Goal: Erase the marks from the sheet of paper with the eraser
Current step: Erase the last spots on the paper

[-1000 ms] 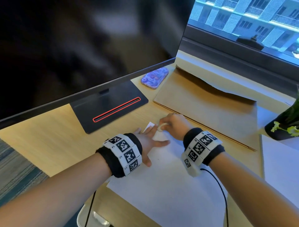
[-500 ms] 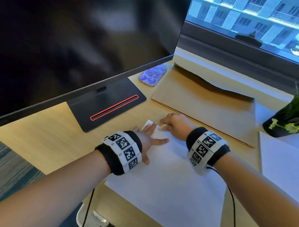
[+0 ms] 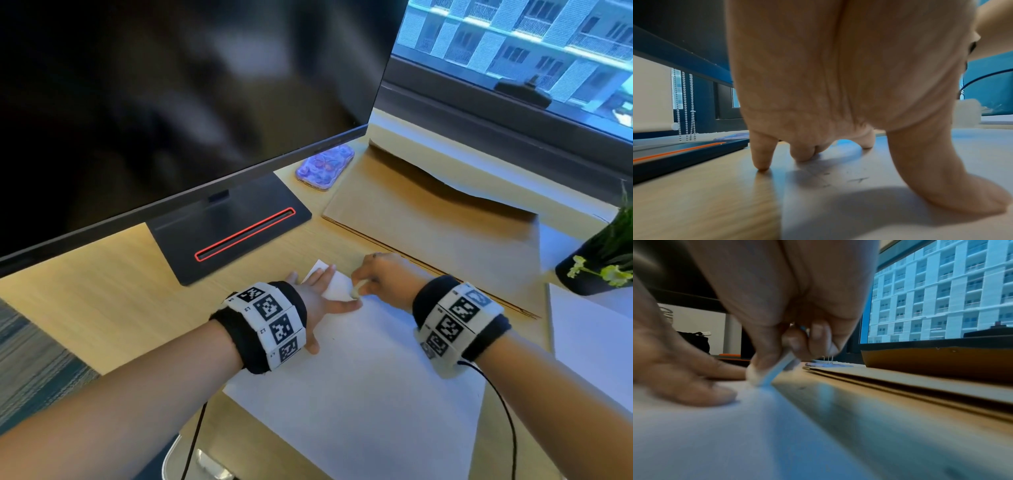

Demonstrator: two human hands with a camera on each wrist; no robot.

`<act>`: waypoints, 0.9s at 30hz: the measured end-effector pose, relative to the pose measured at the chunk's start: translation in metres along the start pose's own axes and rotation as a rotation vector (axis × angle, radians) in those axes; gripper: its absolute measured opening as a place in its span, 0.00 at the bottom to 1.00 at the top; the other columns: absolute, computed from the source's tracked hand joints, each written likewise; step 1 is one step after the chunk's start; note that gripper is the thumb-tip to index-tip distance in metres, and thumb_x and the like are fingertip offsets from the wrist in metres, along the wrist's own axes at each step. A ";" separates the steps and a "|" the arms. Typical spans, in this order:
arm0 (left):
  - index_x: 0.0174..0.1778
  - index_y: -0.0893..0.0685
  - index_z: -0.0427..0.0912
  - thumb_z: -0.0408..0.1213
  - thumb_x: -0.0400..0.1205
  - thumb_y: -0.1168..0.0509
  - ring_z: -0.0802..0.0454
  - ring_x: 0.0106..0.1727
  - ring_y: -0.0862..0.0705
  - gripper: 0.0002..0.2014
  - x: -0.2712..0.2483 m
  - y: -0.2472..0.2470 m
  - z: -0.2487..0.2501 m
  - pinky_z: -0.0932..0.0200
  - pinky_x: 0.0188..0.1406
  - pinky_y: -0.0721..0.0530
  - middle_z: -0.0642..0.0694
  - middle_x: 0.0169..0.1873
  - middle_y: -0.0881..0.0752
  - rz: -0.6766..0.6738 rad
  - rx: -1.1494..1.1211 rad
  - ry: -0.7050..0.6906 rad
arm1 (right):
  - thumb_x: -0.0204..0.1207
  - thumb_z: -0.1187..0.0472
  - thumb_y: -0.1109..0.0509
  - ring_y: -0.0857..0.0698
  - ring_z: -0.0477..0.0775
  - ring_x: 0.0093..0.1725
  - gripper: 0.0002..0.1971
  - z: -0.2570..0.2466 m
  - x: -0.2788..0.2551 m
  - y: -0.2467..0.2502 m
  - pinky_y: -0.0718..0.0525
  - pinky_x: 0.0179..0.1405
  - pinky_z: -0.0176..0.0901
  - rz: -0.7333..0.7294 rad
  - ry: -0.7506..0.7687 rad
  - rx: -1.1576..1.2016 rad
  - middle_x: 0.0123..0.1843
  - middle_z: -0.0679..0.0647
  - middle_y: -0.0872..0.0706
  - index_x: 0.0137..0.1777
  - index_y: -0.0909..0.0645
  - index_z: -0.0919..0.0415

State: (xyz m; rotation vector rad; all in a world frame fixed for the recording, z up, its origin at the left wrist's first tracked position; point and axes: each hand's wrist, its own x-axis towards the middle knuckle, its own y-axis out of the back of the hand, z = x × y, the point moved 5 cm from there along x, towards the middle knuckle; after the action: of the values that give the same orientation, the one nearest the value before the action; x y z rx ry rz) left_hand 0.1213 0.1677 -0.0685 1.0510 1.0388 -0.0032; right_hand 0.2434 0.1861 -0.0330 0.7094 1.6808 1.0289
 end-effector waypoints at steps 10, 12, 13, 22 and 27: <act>0.78 0.67 0.68 0.52 0.76 0.29 0.40 0.81 0.70 0.52 0.000 0.001 0.001 0.29 0.78 0.54 0.38 0.77 0.77 -0.004 0.034 0.003 | 0.83 0.55 0.40 0.22 0.56 0.58 0.13 -0.006 -0.001 -0.008 0.24 0.59 0.47 0.040 -0.007 0.073 0.57 0.54 0.20 0.61 0.18 0.56; 0.78 0.67 0.67 0.52 0.76 0.29 0.40 0.80 0.71 0.52 0.000 0.001 0.001 0.29 0.78 0.55 0.38 0.77 0.77 -0.001 0.038 0.000 | 0.83 0.59 0.40 0.21 0.56 0.56 0.12 -0.010 0.003 -0.003 0.22 0.57 0.46 0.107 -0.026 0.087 0.56 0.54 0.20 0.59 0.17 0.58; 0.78 0.67 0.67 0.51 0.76 0.29 0.40 0.80 0.71 0.52 -0.001 0.001 0.002 0.29 0.77 0.55 0.38 0.77 0.77 0.002 0.039 -0.001 | 0.83 0.61 0.40 0.21 0.55 0.54 0.11 -0.012 0.005 -0.002 0.22 0.55 0.45 0.164 -0.049 0.104 0.54 0.54 0.21 0.58 0.18 0.59; 0.78 0.67 0.67 0.52 0.77 0.30 0.40 0.81 0.70 0.51 -0.003 0.003 0.003 0.28 0.77 0.54 0.38 0.77 0.77 -0.011 0.041 -0.005 | 0.82 0.57 0.38 0.22 0.54 0.56 0.12 -0.019 0.000 0.000 0.23 0.57 0.44 0.012 -0.063 0.078 0.55 0.54 0.20 0.60 0.17 0.58; 0.78 0.67 0.68 0.51 0.77 0.30 0.41 0.81 0.71 0.50 -0.003 0.002 0.002 0.28 0.77 0.55 0.38 0.77 0.77 -0.024 0.032 -0.002 | 0.82 0.64 0.40 0.22 0.54 0.49 0.08 -0.021 0.012 0.002 0.24 0.48 0.41 0.264 -0.121 0.166 0.50 0.54 0.24 0.53 0.19 0.58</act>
State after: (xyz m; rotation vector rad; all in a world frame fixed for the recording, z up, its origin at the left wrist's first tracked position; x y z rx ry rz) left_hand 0.1221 0.1662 -0.0648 1.0672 1.0524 -0.0408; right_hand 0.2197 0.1903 -0.0340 1.1036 1.6078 1.0117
